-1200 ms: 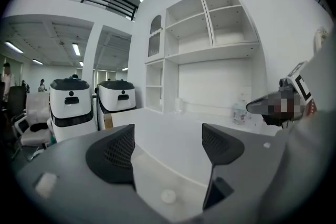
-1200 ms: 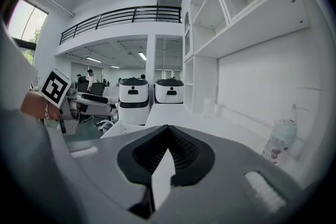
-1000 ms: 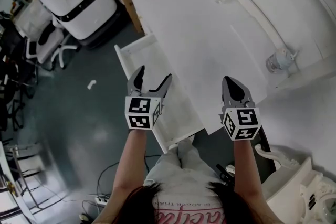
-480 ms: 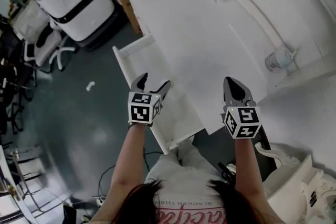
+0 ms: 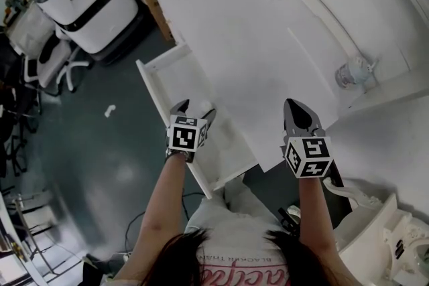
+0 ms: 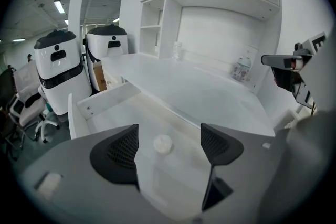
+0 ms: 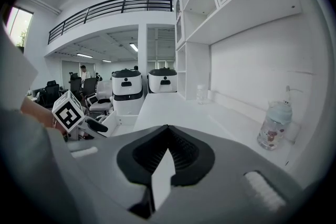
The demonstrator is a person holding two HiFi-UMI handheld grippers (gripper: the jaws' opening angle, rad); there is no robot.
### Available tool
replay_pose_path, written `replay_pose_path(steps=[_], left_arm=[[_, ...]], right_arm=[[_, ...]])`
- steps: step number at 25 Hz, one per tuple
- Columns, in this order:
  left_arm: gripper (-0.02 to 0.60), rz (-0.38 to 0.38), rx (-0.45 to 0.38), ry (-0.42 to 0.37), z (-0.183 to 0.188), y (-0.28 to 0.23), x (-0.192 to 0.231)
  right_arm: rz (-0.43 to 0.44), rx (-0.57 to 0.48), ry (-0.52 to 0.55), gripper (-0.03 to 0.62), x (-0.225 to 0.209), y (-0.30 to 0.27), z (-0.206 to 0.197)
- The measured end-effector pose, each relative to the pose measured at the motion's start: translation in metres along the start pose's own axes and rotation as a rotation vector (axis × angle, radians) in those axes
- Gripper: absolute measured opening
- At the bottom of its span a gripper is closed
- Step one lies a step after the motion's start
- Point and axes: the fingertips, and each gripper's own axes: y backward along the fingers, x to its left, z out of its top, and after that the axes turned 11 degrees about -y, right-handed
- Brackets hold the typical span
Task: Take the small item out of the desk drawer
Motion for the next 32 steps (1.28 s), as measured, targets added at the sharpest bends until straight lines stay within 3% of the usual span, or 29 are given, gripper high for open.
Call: replay_pose_path(steps=[12,24,29,32], left_arm=[[0.382,-0.059,0.122,0.024,-0.029,-0.046,-0.009],[0.352,-0.069,0.21,0.036,-0.056,-0.087,-0.002],[0.337,-0.07,0.305,0.052,-0.079,-0.099,-0.003],[0.314,-0.065,0.307,0.054,-0.082,-0.103,-0.003]], right_arm=[[0.008,0.039,0.017,0.002,-0.003,-0.008,-0.01],[0.006,0.093,0.021,0.002,-0.01,-0.014,-0.03],[0.007,0.122,0.018,0.002,-0.009,-0.012,-0.043],[0.009,0.132,0.021,0.002,-0.009,-0.013,-0.046]])
